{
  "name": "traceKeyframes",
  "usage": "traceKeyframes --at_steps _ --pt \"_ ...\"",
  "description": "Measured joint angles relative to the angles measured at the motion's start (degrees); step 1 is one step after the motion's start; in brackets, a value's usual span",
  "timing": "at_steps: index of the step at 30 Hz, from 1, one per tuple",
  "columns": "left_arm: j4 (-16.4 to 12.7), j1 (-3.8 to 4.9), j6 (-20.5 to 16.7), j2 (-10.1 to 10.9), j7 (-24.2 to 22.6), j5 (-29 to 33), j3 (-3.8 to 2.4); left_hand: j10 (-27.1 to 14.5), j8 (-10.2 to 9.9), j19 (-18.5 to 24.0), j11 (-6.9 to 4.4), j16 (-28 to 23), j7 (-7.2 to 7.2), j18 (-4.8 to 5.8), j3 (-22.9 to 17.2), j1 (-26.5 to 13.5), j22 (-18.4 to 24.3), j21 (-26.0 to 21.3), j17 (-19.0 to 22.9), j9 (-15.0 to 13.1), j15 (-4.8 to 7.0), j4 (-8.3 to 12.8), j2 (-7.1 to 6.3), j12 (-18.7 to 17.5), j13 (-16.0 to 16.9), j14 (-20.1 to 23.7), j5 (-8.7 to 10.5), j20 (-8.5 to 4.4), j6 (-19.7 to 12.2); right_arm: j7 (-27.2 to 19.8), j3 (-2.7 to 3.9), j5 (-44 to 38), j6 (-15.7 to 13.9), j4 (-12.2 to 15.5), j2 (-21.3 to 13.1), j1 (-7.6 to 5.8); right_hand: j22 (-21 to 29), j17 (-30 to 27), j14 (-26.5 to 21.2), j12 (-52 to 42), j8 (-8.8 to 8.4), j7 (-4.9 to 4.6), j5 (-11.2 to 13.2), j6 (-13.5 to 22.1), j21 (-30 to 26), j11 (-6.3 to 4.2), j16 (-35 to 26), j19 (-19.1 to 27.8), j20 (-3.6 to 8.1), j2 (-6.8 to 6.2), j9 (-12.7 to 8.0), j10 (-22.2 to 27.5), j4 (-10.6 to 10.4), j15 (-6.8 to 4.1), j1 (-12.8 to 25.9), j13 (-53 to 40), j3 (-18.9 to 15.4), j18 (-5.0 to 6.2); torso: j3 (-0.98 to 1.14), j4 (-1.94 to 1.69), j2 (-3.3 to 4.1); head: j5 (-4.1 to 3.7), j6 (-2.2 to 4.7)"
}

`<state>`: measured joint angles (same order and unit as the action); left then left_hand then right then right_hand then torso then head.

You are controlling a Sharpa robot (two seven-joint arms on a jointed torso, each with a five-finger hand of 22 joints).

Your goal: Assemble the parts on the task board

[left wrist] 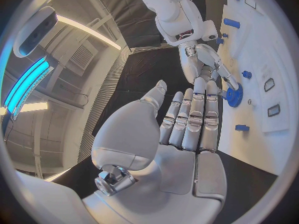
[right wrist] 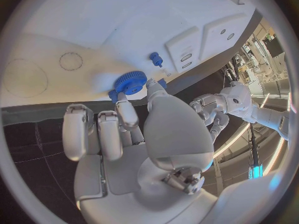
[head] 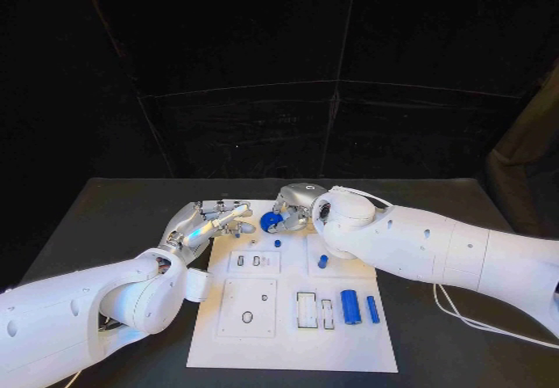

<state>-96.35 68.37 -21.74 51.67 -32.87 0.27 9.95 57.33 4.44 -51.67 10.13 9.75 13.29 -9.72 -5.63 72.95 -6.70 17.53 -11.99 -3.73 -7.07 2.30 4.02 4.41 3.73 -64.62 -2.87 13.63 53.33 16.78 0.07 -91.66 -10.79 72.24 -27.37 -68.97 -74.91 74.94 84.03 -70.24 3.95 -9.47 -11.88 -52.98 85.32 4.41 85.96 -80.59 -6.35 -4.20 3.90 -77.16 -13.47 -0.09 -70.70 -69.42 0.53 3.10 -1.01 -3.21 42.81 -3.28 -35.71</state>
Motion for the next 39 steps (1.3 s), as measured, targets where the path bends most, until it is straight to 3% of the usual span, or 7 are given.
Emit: traceKeyframes --at_steps 5,9,14,20,24,29,39 --pt "0.0 0.00 0.0 0.0 0.0 0.0 0.00 -0.2 0.0 0.0 0.21 -0.3 0.22 0.00 0.0 0.0 0.0 -0.2 -0.1 0.0 0.00 0.0 0.00 0.0 0.0 0.0 0.00 0.00 -0.2 -0.3 -0.03 0.2 -2.1 0.8 -0.8 0.12 0.0 0.0 0.0 -1.1 0.00 0.00 -2.6 0.0 0.0 0.00 0.0 -0.2 -0.21 0.86 0.0 -0.7 0.6 0.00 -0.9 -1.1 -0.6 0.00 0.01 -0.01 0.00 -0.01 0.00" --pt "0.1 0.00 0.0 0.0 0.0 0.0 0.00 -0.2 0.0 0.0 0.21 -0.3 0.22 0.00 0.0 0.0 0.0 -0.2 -0.1 0.0 0.00 0.0 0.00 0.0 0.0 0.0 0.00 0.00 -0.2 -2.2 -0.04 1.1 -5.8 2.9 -3.0 0.26 0.0 0.0 0.0 -1.4 0.00 0.14 -4.7 -0.1 0.0 -0.01 0.0 -0.2 -0.21 1.59 0.1 -0.6 1.0 0.00 -2.6 -1.3 -0.7 0.00 0.02 -0.01 -0.01 -0.04 0.15" --pt "0.1 0.00 0.1 0.2 0.1 0.0 0.00 -0.2 0.0 0.0 0.21 -0.3 0.21 0.00 0.0 0.0 0.1 -0.2 -0.1 0.0 0.00 0.0 0.00 0.0 0.0 0.0 0.00 0.00 -0.2 -7.9 -0.06 5.9 -8.5 7.2 -9.5 0.33 0.0 0.0 0.0 -0.3 0.00 0.32 -5.0 -0.3 -0.7 -0.35 -0.7 0.6 -0.19 0.92 0.1 -0.3 2.8 0.00 -4.8 -0.2 -1.0 0.00 0.06 0.11 -0.09 -0.15 0.31" --pt "0.2 0.00 0.1 0.5 0.1 0.0 0.01 -0.2 0.0 0.0 0.21 -0.3 0.21 0.01 0.0 0.0 0.1 -0.2 -0.1 0.0 0.00 0.0 0.00 0.0 0.0 0.0 0.00 0.00 -0.2 -15.1 -0.06 14.1 -9.1 10.6 -18.9 0.34 0.1 0.0 0.0 1.1 0.01 0.53 -4.1 -0.9 -1.2 -0.49 -1.5 1.3 0.01 0.56 0.1 0.8 5.6 0.00 -8.8 1.1 -0.9 0.00 0.25 0.74 -0.22 -0.23 0.69" --pt "0.4 0.00 0.1 0.4 0.1 0.0 0.01 -0.2 0.0 0.0 0.21 -0.3 0.21 0.01 0.0 0.0 0.1 -0.2 -0.1 0.0 0.00 0.0 0.00 0.0 0.0 0.0 0.00 0.00 -0.2 -19.2 -0.06 19.2 -8.9 10.6 -22.9 0.34 1.1 0.0 0.0 2.6 0.29 0.72 -3.8 -1.6 -1.7 -0.62 -2.1 2.0 0.12 0.32 0.1 1.6 8.0 0.00 -12.0 2.5 -0.4 0.01 0.49 1.23 -0.25 -0.09 0.91" --pt "0.8 0.00 0.2 0.0 0.1 0.0 0.01 -0.2 0.0 0.0 0.21 -0.3 0.21 0.01 0.0 0.0 0.0 -0.2 0.0 0.0 0.00 0.0 0.00 0.0 0.0 0.0 0.00 0.00 -0.2 -22.5 -0.08 23.8 -8.5 9.2 -25.0 0.34 1.1 0.0 0.0 2.6 0.32 0.72 -3.8 -1.6 -1.7 -0.62 -2.1 2.0 0.12 0.15 0.1 1.6 8.2 0.00 -12.2 2.6 -0.3 0.00 0.78 1.49 -0.25 -0.63 1.05" --pt "1.6 -0.11 0.3 -0.6 0.1 0.0 0.02 -0.2 0.0 0.0 0.21 -0.3 0.21 0.01 0.0 0.0 0.0 -0.2 0.0 0.0 0.00 0.0 0.00 0.0 0.0 0.0 0.00 0.00 -0.2 -24.5 -0.10 26.3 -7.6 5.1 -25.0 0.36 1.1 0.0 0.0 2.6 0.32 0.72 -3.8 -1.6 -1.7 -0.62 -2.1 2.0 0.12 0.15 0.1 1.6 8.4 0.00 -12.2 2.7 -0.5 0.00 0.71 1.55 -0.16 -0.92 0.54"
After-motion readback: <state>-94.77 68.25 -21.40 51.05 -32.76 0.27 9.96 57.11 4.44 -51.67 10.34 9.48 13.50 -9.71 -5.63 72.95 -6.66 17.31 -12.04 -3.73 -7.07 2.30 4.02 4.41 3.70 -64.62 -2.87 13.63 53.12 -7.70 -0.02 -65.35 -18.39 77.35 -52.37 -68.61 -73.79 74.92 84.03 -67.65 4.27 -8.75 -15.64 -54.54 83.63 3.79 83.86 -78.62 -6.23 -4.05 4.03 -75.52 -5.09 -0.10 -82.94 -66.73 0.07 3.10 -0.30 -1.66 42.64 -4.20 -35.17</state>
